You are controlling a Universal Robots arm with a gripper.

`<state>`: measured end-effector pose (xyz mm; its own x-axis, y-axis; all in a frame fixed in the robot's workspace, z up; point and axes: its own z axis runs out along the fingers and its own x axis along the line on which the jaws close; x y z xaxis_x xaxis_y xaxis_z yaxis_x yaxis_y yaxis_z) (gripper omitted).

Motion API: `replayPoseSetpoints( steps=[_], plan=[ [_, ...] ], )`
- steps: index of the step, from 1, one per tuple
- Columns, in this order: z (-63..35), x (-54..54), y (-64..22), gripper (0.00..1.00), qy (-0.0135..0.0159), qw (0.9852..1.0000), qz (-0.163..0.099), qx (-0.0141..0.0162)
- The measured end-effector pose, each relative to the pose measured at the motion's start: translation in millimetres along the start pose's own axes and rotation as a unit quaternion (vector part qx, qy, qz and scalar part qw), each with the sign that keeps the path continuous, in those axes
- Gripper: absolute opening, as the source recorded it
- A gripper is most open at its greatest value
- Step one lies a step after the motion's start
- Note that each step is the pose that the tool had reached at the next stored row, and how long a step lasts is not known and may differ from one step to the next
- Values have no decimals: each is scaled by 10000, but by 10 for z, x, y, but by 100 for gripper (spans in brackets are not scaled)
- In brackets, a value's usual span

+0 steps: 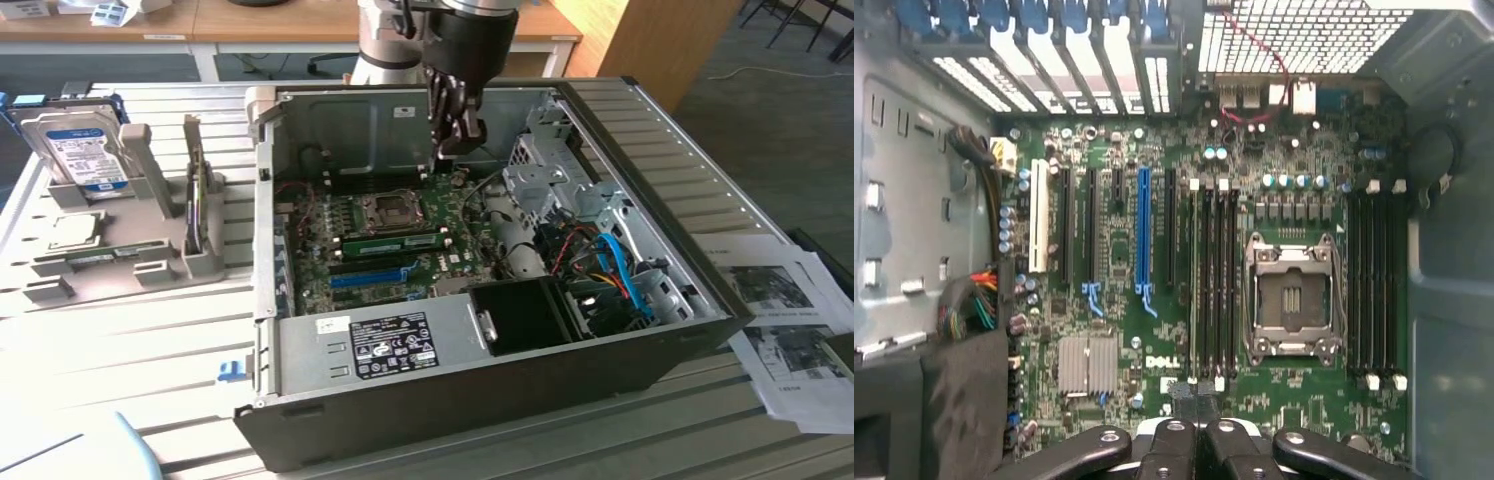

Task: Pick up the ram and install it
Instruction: 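Press down the ram until it locks into place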

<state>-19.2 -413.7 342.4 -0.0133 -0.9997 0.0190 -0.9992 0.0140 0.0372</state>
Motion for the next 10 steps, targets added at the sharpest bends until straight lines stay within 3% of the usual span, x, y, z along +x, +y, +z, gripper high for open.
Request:
replayPoseSetpoints(
  steps=[4,7,10],
  plan=[
    [-3,-1,-75,9,0,10000,0,-3],
    [-1,-2,-79,9,0,10000,0,-3],
    [86,-3,-82,9,0,10000,0,-3]
  ],
)
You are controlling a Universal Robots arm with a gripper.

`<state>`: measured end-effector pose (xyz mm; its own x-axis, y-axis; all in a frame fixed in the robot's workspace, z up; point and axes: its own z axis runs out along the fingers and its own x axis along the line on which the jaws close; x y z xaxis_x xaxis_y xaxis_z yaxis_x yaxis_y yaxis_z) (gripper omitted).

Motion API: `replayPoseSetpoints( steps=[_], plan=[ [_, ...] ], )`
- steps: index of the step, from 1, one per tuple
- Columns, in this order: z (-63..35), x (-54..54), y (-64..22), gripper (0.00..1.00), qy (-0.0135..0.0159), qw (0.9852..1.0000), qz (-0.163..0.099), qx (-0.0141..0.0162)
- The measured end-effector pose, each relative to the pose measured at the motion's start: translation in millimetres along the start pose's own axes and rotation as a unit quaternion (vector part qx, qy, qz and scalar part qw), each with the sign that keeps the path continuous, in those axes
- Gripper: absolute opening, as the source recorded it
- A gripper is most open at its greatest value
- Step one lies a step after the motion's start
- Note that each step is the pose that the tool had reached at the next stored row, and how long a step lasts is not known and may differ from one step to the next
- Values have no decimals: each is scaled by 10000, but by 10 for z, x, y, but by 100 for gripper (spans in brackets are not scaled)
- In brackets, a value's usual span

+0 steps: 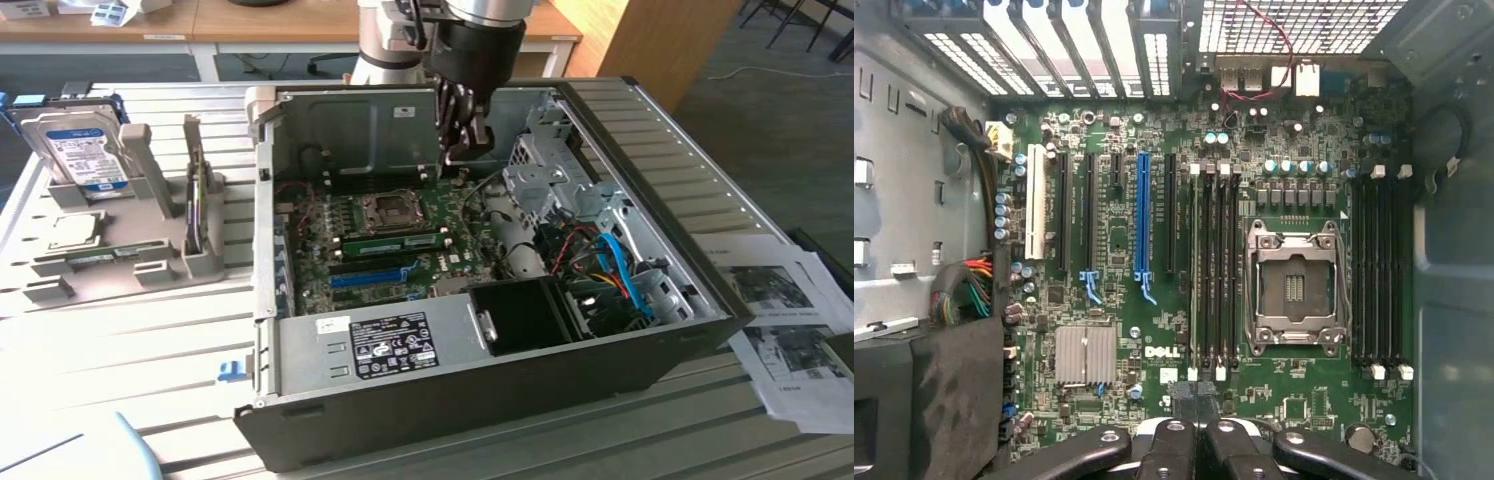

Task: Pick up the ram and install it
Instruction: 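Press down the ram until it locks into place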

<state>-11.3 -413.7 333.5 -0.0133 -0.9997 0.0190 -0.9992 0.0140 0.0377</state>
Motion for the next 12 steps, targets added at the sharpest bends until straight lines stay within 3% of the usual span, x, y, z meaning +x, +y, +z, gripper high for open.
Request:
replayPoseSetpoints(
  steps=[12],
  plan=[
    [139,-3,-5,9,0,10000,0,0]
  ],
)
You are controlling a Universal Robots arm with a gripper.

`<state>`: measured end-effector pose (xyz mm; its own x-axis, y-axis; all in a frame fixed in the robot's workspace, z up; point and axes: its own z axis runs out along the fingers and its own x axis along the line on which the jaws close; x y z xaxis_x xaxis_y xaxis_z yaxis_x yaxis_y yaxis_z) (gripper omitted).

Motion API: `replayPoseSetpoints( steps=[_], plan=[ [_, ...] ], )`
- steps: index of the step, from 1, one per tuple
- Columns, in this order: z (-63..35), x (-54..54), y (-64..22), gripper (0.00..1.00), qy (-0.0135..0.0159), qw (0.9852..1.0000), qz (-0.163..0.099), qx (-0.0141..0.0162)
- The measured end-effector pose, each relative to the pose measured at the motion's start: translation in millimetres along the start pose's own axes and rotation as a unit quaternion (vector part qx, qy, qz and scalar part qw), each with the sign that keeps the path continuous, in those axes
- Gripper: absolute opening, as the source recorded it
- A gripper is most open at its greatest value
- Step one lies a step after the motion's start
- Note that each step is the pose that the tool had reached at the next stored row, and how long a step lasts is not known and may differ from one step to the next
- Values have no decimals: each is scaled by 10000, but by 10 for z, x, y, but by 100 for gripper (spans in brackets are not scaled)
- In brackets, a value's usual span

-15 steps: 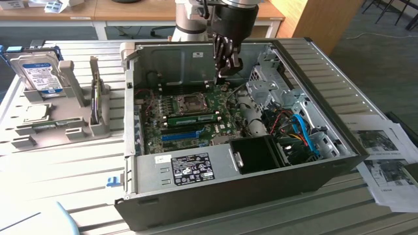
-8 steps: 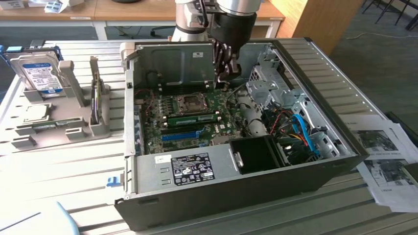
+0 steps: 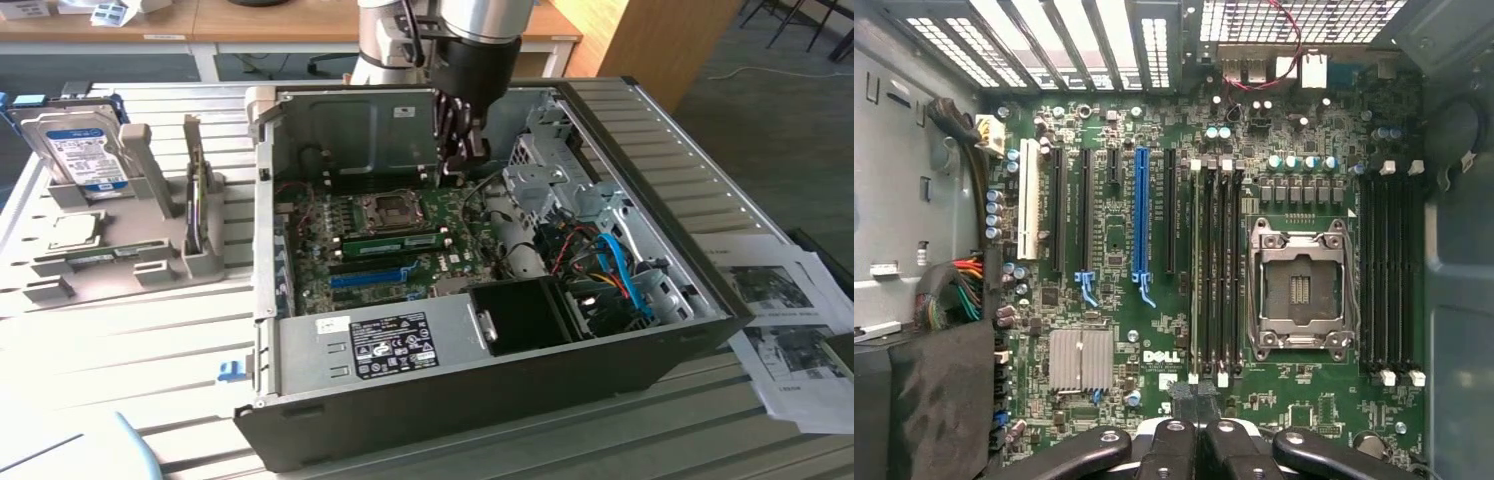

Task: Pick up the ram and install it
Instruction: 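Press down the ram until it locks into place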

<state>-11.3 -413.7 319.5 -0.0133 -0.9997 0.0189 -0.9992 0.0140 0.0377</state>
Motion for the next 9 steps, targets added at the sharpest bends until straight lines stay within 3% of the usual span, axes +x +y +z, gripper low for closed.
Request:
replayPoseSetpoints(
  steps=[9],
  plan=[
    [99,-2,-3,9,0,10000,0,0]
  ],
)
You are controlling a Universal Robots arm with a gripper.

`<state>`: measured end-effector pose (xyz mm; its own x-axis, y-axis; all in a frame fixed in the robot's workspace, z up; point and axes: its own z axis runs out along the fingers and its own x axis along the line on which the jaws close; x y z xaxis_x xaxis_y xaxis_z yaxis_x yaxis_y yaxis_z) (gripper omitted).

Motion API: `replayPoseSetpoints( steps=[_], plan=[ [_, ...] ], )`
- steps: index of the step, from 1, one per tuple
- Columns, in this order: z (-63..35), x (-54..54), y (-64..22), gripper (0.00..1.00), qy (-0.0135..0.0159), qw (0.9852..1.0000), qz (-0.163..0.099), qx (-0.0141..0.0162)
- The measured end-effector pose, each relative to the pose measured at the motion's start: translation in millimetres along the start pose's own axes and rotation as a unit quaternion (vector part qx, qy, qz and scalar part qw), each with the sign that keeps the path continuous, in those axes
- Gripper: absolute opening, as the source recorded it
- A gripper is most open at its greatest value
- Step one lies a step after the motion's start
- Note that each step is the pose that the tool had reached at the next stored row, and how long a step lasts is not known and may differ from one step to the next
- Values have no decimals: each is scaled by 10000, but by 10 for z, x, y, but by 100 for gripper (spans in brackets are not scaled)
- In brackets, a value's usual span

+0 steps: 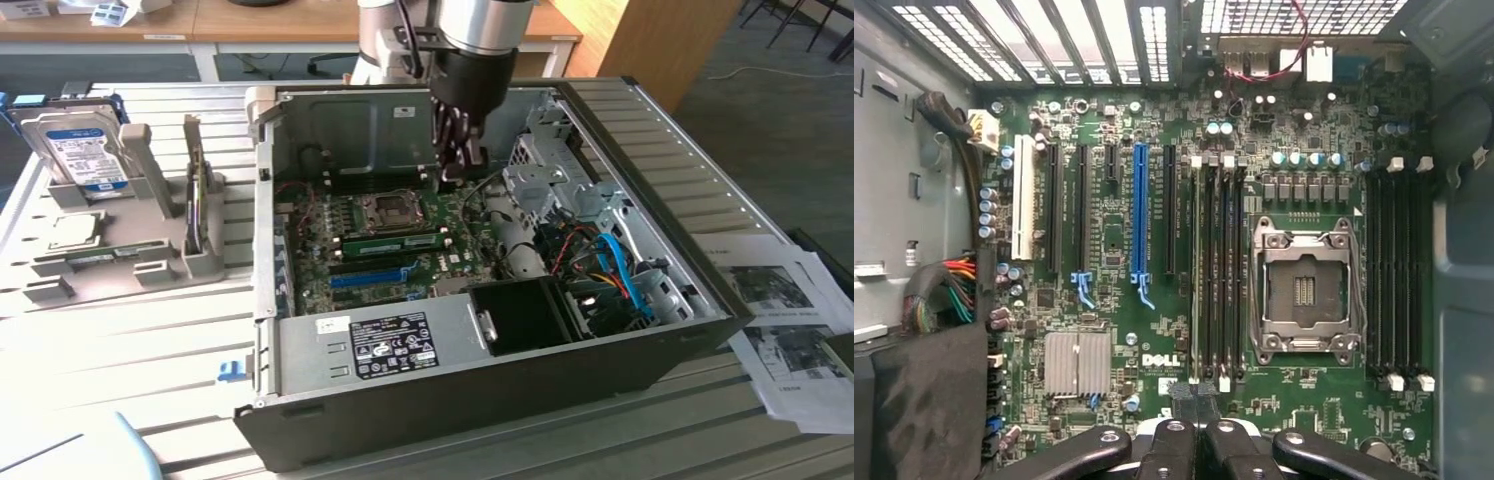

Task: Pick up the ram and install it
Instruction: 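Press down the ram until it locks into place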

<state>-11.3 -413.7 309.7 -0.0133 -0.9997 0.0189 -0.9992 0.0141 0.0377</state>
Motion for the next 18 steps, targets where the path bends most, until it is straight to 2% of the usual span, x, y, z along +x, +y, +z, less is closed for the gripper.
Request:
replayPoseSetpoints(
  steps=[18],
  plan=[
    [239,-5,-9,9,0,10000,0,0]
  ],
)
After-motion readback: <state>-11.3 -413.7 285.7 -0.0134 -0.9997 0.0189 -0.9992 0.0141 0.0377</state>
